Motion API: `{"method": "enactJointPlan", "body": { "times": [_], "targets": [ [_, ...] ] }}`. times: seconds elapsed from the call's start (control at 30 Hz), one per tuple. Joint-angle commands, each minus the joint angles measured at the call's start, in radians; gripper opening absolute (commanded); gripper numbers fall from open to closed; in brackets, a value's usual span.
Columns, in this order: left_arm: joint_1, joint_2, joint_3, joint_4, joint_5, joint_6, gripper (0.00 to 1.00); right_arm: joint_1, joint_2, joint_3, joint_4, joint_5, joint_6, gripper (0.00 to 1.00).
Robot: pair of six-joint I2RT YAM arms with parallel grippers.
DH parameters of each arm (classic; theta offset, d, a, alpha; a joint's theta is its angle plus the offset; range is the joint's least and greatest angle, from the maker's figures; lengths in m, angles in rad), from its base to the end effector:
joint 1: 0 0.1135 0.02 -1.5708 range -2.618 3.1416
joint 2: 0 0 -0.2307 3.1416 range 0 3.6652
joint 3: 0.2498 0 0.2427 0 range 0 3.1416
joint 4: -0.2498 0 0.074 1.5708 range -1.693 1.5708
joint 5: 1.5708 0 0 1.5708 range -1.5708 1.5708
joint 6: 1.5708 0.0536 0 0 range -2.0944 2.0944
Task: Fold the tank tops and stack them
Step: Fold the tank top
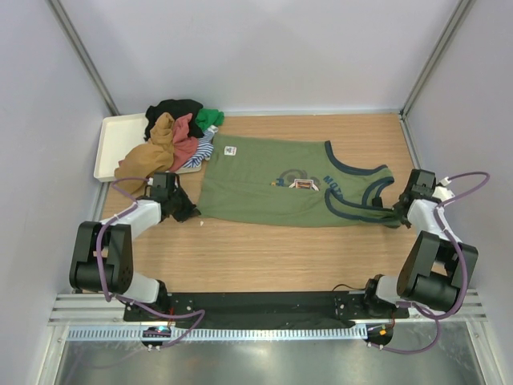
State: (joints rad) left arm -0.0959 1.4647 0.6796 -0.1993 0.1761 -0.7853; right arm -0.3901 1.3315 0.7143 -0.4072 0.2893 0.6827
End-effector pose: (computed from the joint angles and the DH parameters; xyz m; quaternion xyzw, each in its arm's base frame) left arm 0.2723 -0.0356 0.1135 -0.2983 0.9061 -0.1989 0.2245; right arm 0.2318 -0.1119 0.1433 0.5204 0.7992 -0.0984 0.2844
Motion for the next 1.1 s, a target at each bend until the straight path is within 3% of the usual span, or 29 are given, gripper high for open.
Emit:
{"method": "enactJointPlan", "body": {
  "times": [0.0,0.27,0.9,0.97,1.0,1.07],
  "targets": [
    [0.008,-0.020,0.012,-0.002,-0.024,-0.002,0.00,-0.003,0.011,0.071,-0.034,0.178,0.046,0.01],
    [0.007,-0.081,-0.021,-0.003,-0.026,0.003,0.00,-0.004,0.074,0.117,-0.180,0.289,0.127,0.04],
    [-0.093,-0.400,-0.233,-0.129,-0.043,-0.084,0.01,-0.076,-0.038,0.100,-0.219,0.321,0.112,0.08],
    [-0.108,-0.438,-0.253,-0.149,-0.044,-0.091,0.04,-0.095,-0.040,0.114,-0.232,0.336,0.112,0.08],
    [-0.111,-0.449,-0.262,-0.156,-0.049,-0.092,0.13,-0.099,-0.043,0.117,-0.232,0.338,0.115,0.08],
    [-0.122,-0.471,-0.270,-0.164,-0.047,-0.097,0.17,-0.107,-0.045,0.119,-0.229,0.336,0.112,0.08]
  ]
}}
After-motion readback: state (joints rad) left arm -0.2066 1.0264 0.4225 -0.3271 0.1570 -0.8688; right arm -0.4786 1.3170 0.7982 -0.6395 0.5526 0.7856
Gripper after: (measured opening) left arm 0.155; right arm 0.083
